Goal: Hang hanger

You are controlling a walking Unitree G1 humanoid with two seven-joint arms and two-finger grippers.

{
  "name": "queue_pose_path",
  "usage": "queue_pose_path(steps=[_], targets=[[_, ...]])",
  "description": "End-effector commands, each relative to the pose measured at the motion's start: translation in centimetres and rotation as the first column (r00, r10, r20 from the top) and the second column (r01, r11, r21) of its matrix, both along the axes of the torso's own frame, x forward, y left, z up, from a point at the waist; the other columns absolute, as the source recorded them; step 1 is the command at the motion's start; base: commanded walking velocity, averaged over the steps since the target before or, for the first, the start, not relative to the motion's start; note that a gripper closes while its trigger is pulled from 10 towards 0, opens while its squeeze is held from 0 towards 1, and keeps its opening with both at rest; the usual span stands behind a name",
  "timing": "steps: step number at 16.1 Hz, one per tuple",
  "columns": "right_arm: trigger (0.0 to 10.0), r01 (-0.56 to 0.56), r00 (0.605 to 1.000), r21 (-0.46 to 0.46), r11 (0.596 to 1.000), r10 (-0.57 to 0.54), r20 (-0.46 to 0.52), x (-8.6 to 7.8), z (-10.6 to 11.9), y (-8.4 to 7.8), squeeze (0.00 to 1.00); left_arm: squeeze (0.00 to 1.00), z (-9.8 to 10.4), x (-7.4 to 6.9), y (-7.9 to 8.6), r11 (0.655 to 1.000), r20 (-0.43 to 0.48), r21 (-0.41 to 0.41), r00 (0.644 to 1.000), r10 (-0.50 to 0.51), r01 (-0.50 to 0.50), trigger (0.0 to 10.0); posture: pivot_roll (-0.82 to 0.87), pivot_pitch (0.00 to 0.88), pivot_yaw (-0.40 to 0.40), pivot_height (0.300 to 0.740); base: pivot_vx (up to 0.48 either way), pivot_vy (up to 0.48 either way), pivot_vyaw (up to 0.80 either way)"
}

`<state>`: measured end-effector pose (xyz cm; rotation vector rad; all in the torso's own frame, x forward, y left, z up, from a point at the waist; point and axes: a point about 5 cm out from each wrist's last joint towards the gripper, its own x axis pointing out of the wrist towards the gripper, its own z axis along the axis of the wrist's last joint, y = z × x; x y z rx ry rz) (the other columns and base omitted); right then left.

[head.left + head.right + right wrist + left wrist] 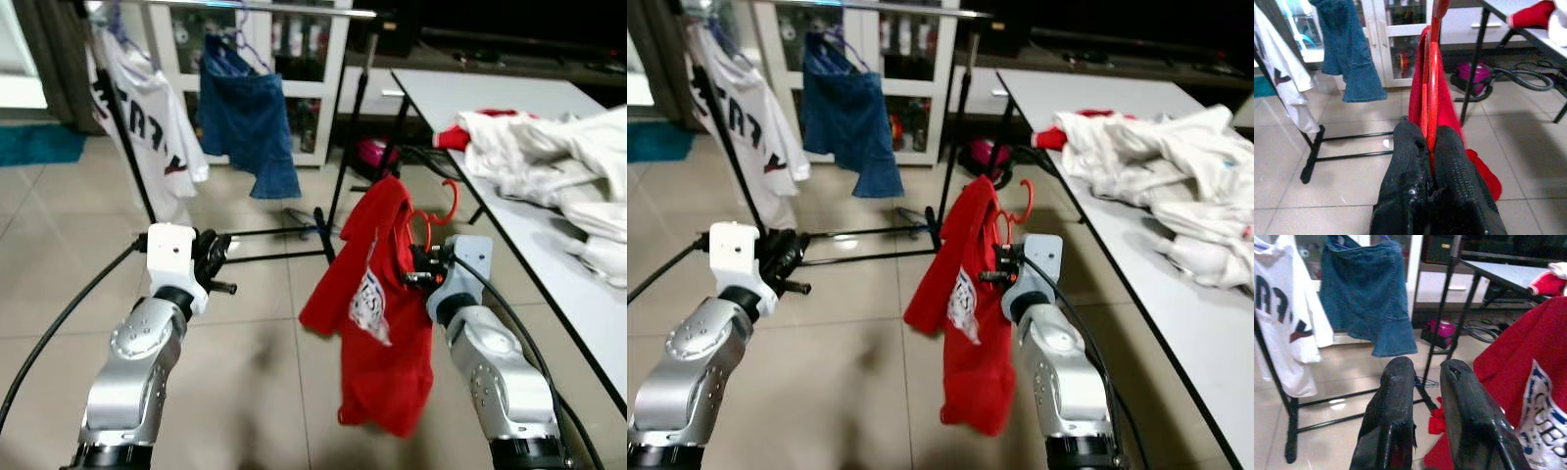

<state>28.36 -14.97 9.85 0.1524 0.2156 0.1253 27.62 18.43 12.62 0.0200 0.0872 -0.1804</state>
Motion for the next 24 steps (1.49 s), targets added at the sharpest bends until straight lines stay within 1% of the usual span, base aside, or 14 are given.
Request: queue_pose_path(steps=[1,5,11,15,24], targets=[[10.0,0.021,0.999,0.001,1.000,-0.021,0.030,0.2,0.4,-0.5,0.00,0.00,0.2,0.1,-0.4,1.000,0.009,0.005,1.000,-0.012,0.012,10.0,-0.07,0.000,-0.091,0.740,0.368,0.000,0.00],[10.0,0.009,0.999,0.008,1.000,-0.009,0.032,0.2,0.3,0.2,0.00,0.00,0.2,-0.1,0.1,1.000,0.007,0.012,1.000,-0.011,0.011,10.0,-0.07,0.000,-0.091,0.740,0.393,0.000,0.00],[10.0,0.013,0.999,0.007,1.000,-0.013,0.031,0.2,0.2,-0.1,0.00,0.00,0.2,0.1,-0.3,1.000,0.006,0.014,1.000,-0.023,0.023,10.0,-0.07,0.000,-0.091,0.740,0.398,0.000,0.00],[10.0,0.001,1.000,0.008,1.000,-0.002,0.030,0.3,0.2,0.3,0.00,0.00,0.1,0.0,-0.2,1.000,0.003,0.017,1.000,-0.023,0.023,10.0,-0.07,0.000,-0.093,0.740,0.394,0.000,0.00],[10.0,-0.005,0.999,0.012,1.000,0.004,0.034,0.4,0.3,0.5,0.00,0.00,0.0,0.0,-0.4,0.999,0.000,0.018,1.000,-0.031,0.031,10.0,-0.07,0.000,-0.093,0.740,0.395,0.000,0.00]])
